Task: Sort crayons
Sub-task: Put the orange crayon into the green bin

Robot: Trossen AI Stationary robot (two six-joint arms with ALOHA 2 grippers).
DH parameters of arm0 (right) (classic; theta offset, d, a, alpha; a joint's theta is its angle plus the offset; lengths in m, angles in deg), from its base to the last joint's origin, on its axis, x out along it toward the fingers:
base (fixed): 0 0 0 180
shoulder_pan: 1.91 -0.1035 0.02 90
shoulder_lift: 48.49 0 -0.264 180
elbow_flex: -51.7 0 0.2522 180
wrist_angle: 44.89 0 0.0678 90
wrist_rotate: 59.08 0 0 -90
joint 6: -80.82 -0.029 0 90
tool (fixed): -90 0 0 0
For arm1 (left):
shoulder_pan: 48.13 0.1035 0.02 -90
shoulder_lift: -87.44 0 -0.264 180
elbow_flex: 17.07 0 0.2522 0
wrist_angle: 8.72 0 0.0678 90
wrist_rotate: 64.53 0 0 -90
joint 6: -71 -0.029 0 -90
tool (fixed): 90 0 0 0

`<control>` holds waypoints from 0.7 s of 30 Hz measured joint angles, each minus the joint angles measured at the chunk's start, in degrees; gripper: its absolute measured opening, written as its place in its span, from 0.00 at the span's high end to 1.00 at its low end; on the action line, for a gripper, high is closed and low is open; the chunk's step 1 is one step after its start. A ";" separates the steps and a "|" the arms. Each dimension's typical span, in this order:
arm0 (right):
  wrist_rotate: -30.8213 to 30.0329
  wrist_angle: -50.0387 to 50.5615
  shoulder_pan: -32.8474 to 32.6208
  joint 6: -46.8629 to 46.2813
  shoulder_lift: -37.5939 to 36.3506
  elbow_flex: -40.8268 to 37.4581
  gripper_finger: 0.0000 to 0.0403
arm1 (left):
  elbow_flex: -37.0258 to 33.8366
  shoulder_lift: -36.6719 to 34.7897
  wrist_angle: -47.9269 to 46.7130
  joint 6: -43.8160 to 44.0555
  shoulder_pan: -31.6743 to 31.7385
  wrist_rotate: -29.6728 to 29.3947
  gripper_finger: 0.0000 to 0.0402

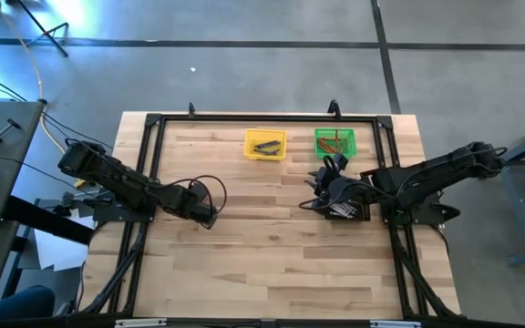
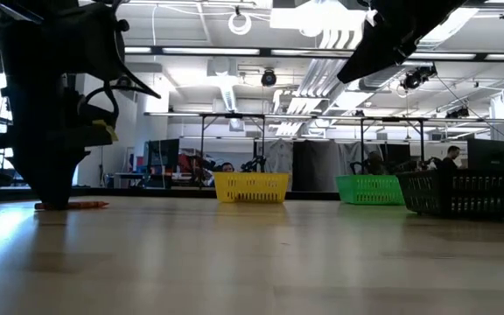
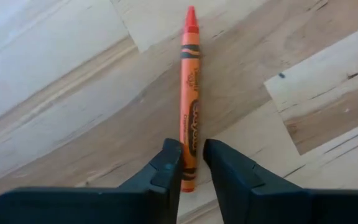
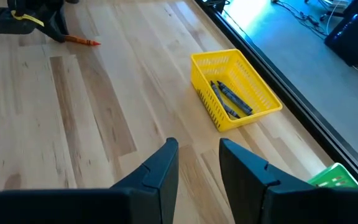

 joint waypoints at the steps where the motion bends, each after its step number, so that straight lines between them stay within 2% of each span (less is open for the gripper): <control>1: 0.00 0.00 0.00 -0.05 0.00 -0.02 0.73 | -0.02 0.00 0.11 -0.24 -0.01 0.00 0.85; 7: 0.00 0.00 0.00 -0.56 0.00 -0.02 0.73 | -0.04 0.02 -0.04 -1.89 -0.04 -0.56 0.98; 13: 0.00 0.00 0.00 -0.98 0.00 -0.02 0.73 | 1.19 0.44 -1.49 -2.16 -0.04 -2.02 0.99; 16: 0.00 0.00 0.00 -0.99 0.00 -0.02 0.73 | 3.42 0.64 -2.39 -5.11 -0.07 -3.37 1.00; 21: -0.01 0.02 0.00 -2.24 0.00 -0.03 0.73 | 8.89 0.60 -0.39 -11.23 0.08 -11.74 1.00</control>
